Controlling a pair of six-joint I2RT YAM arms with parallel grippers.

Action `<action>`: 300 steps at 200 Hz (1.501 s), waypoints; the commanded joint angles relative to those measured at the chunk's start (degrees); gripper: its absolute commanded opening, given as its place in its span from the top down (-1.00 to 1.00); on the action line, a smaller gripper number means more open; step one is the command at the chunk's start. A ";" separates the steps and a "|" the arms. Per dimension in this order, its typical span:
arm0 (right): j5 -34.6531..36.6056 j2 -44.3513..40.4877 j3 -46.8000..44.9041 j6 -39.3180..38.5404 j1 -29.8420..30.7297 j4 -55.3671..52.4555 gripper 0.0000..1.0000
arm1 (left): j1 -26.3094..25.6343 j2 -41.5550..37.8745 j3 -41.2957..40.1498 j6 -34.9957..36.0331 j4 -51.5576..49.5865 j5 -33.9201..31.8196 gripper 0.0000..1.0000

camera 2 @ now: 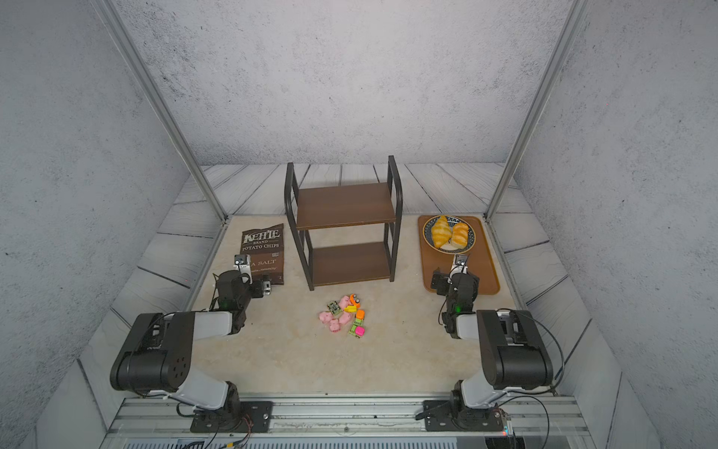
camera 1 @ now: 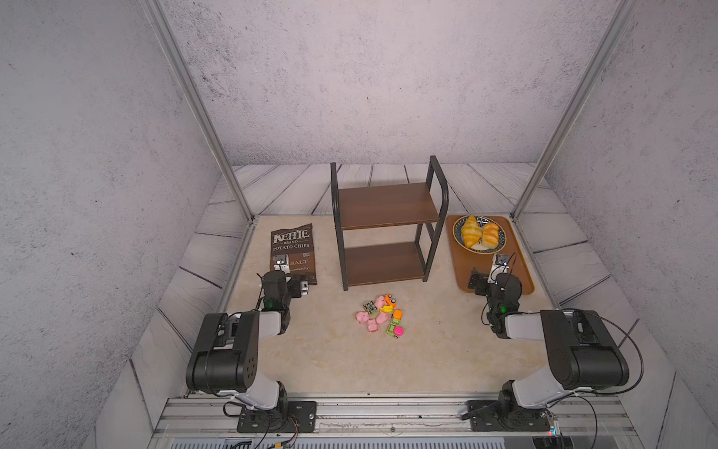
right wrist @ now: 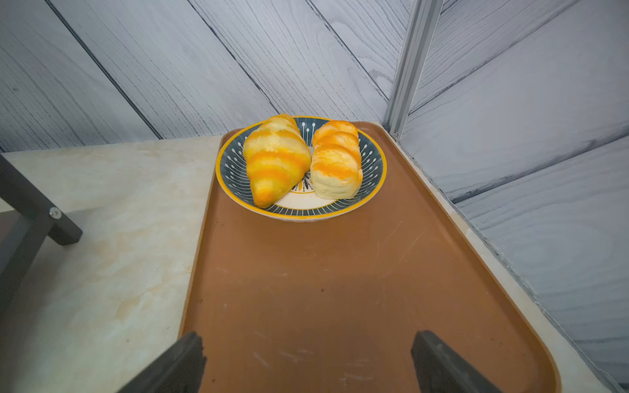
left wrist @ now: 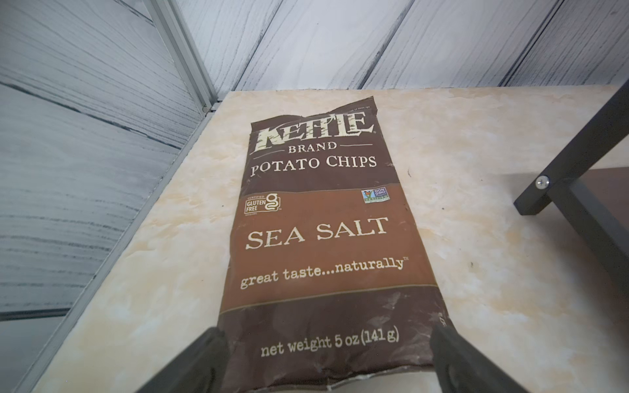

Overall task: Organize plastic toys on shelves
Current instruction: Adjust the plastic toy at the center of the board.

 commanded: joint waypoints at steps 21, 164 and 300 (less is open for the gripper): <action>-0.58 1.36 -0.22 -0.48 0.05 0.91 -0.99 | 0.41 -0.45 0.66 0.38 0.63 0.24 -0.97; -0.57 1.36 -0.24 -0.60 0.04 0.91 -0.99 | 0.42 -0.45 0.66 0.32 0.67 0.28 -0.97; 2.66 -12.89 7.34 5.72 0.06 -28.01 -0.99 | 0.30 -14.09 9.15 -8.08 -29.55 -5.21 -0.97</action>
